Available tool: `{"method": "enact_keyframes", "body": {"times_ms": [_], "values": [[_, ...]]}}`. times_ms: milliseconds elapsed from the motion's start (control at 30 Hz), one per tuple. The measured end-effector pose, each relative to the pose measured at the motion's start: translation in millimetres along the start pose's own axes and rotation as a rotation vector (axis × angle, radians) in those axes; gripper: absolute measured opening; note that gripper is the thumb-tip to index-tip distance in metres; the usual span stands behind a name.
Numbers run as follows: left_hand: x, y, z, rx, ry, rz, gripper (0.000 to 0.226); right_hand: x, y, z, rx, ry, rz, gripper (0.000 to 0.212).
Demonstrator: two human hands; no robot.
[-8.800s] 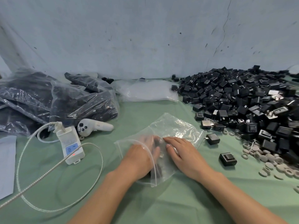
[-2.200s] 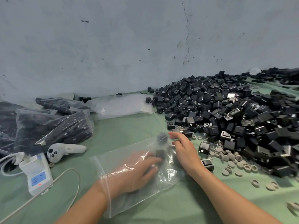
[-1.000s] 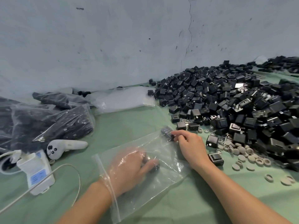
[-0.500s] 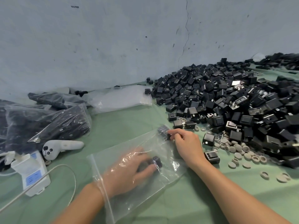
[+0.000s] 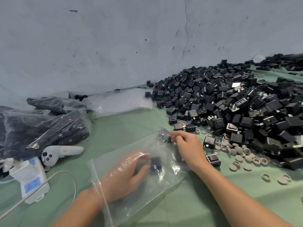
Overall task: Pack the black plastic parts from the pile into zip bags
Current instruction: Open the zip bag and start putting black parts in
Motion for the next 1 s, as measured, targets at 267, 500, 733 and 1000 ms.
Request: {"method": "enact_keyframes", "body": {"times_ms": [267, 500, 733, 1000], "values": [[-14, 8, -8, -0.081, -0.079, -0.141, 0.033, -7, -10, 2, 0.03, -0.042, -0.022, 0.039], [-24, 4, -24, 0.023, -0.107, -0.062, 0.022, -10, -12, 10, 0.133, -0.044, 0.06, 0.037], [-30, 13, -40, 0.128, -0.211, -0.121, 0.038, -11, -8, 9, 0.207, -0.043, 0.03, 0.039], [-42, 1, -49, 0.003, -0.126, -0.13, 0.045, -9, -9, 6, 0.21, -0.01, 0.033, 0.039]]}}
Point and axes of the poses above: each hand's wrist, its own x-axis away from the middle knuckle, its own z-axis out of the back of the hand, y = z × x, the point moved 6 cm from there along -x, towards the middle knuckle, and after that the axes turned 12 degrees about -x, right-handed, at the moved point
